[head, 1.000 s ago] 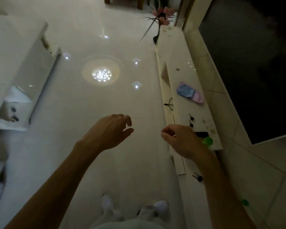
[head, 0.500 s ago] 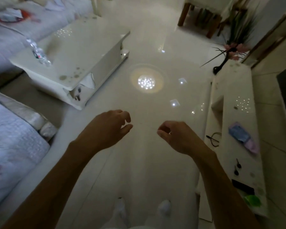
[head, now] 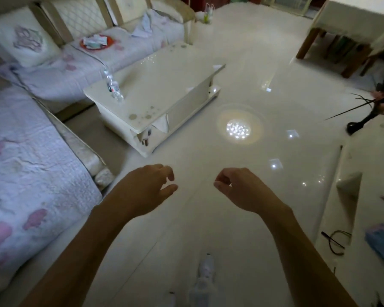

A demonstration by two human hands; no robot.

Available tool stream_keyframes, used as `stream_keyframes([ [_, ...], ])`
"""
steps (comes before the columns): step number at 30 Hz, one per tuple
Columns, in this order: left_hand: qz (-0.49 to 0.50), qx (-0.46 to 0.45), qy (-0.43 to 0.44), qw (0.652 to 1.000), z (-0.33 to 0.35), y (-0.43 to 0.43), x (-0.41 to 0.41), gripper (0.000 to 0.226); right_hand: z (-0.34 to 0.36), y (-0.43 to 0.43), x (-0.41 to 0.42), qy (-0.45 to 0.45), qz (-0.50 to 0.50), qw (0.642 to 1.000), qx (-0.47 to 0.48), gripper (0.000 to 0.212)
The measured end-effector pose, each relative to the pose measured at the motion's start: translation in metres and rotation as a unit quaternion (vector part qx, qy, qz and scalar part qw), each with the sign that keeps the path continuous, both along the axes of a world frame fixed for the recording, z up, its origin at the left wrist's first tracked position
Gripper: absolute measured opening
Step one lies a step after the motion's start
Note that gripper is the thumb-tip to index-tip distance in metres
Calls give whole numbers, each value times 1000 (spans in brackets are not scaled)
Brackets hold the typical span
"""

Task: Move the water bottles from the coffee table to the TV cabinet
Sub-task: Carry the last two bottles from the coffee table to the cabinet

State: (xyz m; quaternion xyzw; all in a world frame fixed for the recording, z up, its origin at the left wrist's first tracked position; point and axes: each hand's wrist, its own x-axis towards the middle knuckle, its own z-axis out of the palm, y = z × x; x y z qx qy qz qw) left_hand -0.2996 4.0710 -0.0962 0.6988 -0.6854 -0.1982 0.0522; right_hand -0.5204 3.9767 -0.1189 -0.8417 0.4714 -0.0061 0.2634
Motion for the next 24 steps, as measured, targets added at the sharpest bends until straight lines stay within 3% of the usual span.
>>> stream_keyframes([
  [13, 117, 5, 5, 993, 21, -82, -19, 33, 8, -122, 10, -10, 117, 993, -10, 27],
  [24, 220, 0, 2, 976, 16, -97, 59, 33, 5, -173, 122, -19, 223, 975, -15, 26],
])
